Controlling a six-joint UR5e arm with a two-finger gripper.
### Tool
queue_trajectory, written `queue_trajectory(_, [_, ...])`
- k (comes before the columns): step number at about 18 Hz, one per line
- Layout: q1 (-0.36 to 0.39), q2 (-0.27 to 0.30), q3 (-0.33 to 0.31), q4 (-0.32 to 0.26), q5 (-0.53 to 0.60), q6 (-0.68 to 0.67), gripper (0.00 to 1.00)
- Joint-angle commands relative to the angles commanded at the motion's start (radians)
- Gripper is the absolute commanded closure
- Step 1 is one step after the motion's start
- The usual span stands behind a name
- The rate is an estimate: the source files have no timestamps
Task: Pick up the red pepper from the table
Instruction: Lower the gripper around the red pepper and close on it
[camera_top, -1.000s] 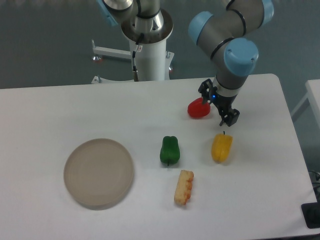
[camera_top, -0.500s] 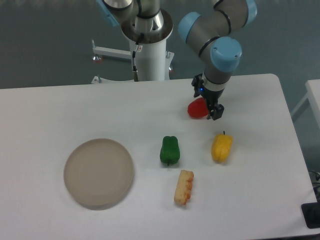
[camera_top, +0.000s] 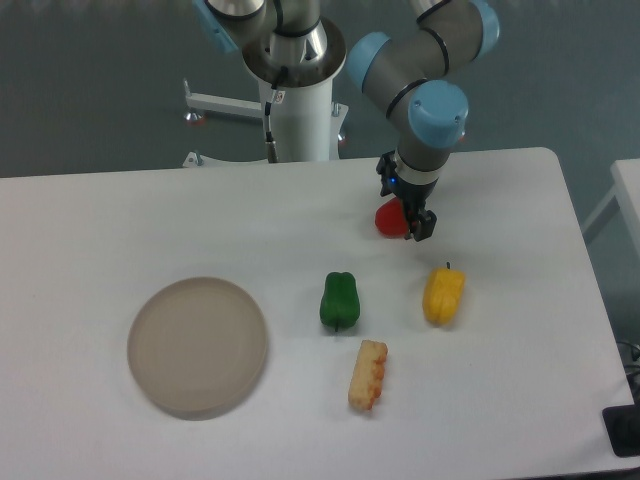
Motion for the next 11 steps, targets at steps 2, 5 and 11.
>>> queue_trajectory(2, [-0.002,-0.002,-0.011,0.002,0.002,0.000,0.00])
queue_trajectory(5, [0.000,-0.003,-0.015,0.003,0.008,0.000,0.00])
queue_trajectory(11, [0.009,-0.005,-0.020,0.003,0.054,0.022,0.38])
